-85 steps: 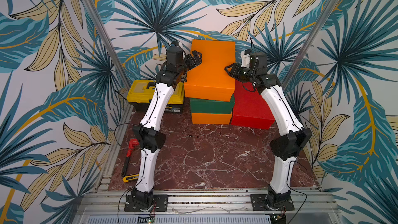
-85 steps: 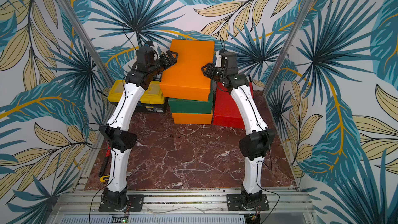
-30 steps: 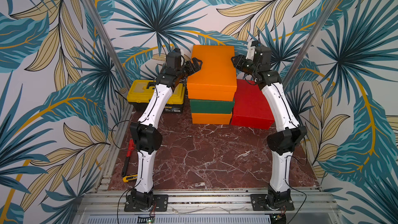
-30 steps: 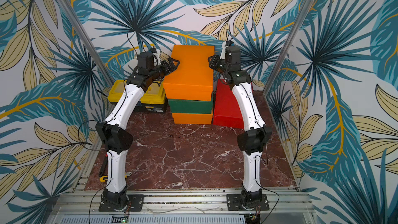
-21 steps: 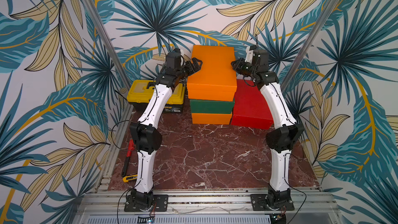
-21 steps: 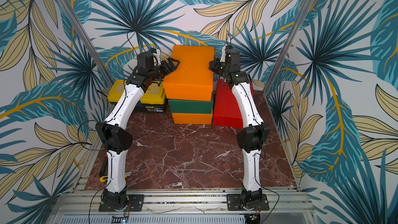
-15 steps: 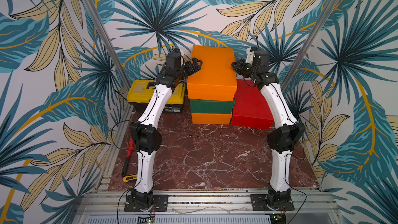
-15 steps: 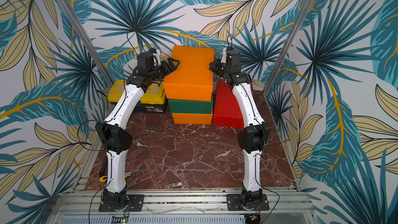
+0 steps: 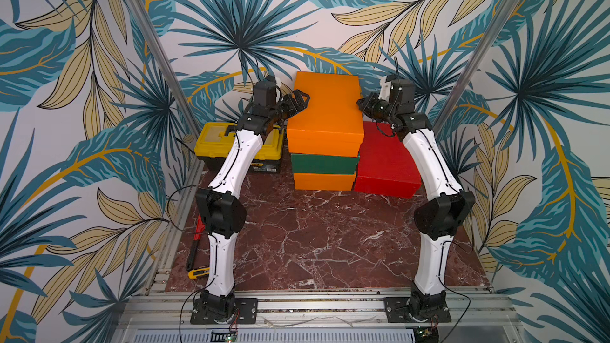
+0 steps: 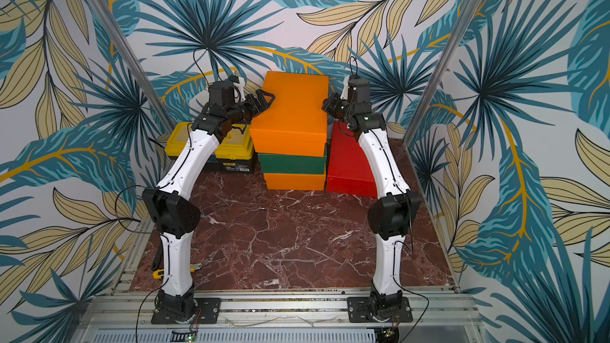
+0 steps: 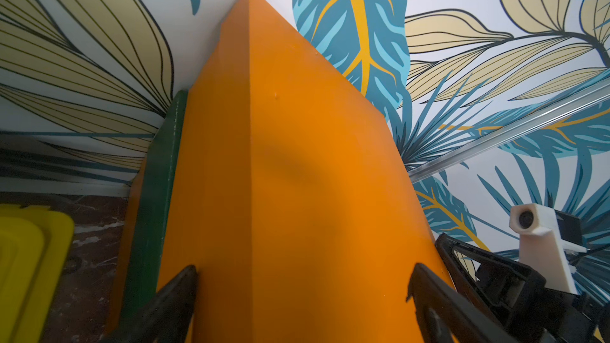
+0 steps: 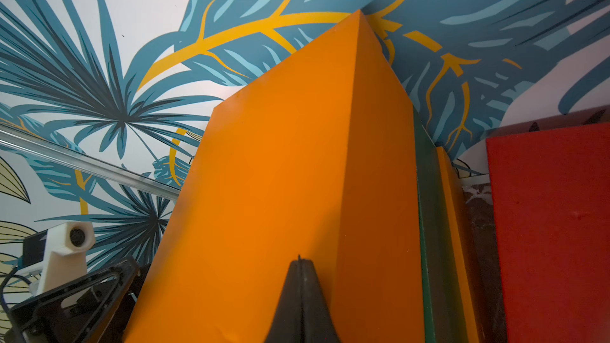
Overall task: Stack the shoeboxes
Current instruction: Adjust the shoebox.
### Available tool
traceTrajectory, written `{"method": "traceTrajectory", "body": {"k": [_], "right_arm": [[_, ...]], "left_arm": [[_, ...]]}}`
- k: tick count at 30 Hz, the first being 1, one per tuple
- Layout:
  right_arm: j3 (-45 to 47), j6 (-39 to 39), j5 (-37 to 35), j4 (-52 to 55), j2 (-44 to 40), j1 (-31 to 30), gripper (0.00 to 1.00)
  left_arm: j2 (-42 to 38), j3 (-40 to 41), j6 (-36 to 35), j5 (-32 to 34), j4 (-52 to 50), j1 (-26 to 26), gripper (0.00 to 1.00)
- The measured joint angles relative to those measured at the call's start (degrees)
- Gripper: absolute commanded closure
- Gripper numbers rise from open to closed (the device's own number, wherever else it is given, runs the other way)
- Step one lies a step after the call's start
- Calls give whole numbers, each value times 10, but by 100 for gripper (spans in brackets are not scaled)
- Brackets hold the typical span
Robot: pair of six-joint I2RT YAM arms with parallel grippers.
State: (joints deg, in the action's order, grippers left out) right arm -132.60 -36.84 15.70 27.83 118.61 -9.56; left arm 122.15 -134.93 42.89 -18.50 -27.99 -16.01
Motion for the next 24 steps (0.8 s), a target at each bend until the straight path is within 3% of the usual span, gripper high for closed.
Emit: {"method": "traceTrajectory", "body": {"k": [8,14,20,24], "right_arm": [[60,7,-6,24,-68,0,97],[130,11,-12,23,-150,-1,97],[273,16,-45,13,-264,-6,97],[383,18,-77,13,-325,-7,99]], "left_arm": [[-50,2,-10,1,-19,-2,0],[-136,42,-23,14,-23,-4,0],[-262,206,-36,38,-18,-5,0],[-335,341,-41,58,-24,-5,5]]}}
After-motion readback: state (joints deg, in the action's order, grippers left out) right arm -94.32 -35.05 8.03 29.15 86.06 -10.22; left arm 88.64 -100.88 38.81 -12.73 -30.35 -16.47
